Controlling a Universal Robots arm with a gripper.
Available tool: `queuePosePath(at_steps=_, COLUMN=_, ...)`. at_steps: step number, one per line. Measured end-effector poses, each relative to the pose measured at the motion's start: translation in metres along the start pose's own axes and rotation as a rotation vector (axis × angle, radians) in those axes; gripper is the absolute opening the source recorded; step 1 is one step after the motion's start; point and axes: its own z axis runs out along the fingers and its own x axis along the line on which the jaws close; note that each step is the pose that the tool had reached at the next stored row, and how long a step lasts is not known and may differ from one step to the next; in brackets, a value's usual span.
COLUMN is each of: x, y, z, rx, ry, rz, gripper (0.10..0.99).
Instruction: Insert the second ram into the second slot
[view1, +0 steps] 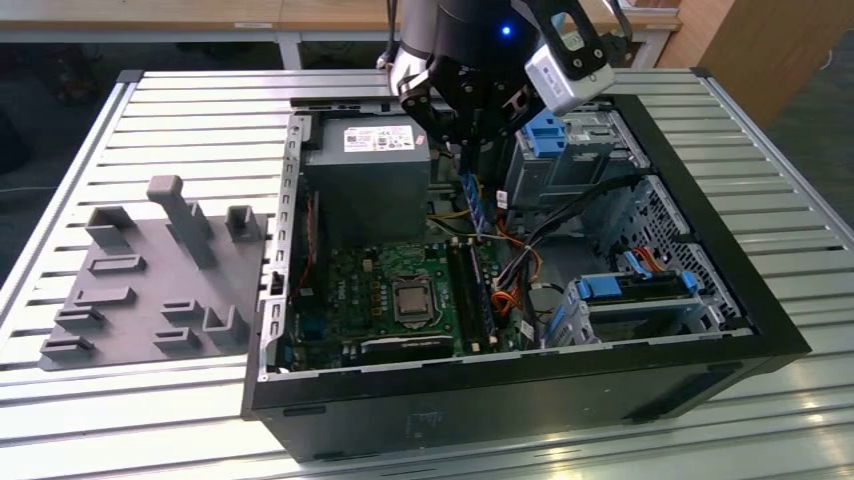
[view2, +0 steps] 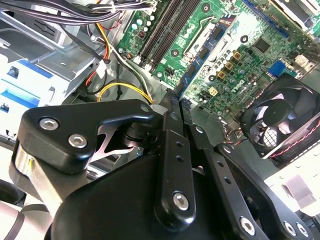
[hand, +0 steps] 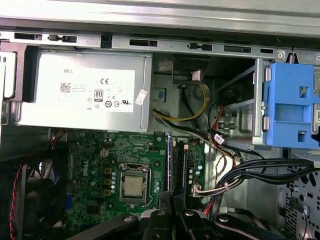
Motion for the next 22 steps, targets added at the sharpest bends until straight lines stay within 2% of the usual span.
queuePosePath(at_steps=7, x=0.0000, y=-0.0009, z=0.0007, rx=0.000, ry=-0.0007, rz=0.021, gripper=0.133)
queuePosePath(at_steps=22, x=0.0002, y=-0.0021, z=0.0125, rx=0.000, ry=-0.0005, rz=0.021, gripper=0.133)
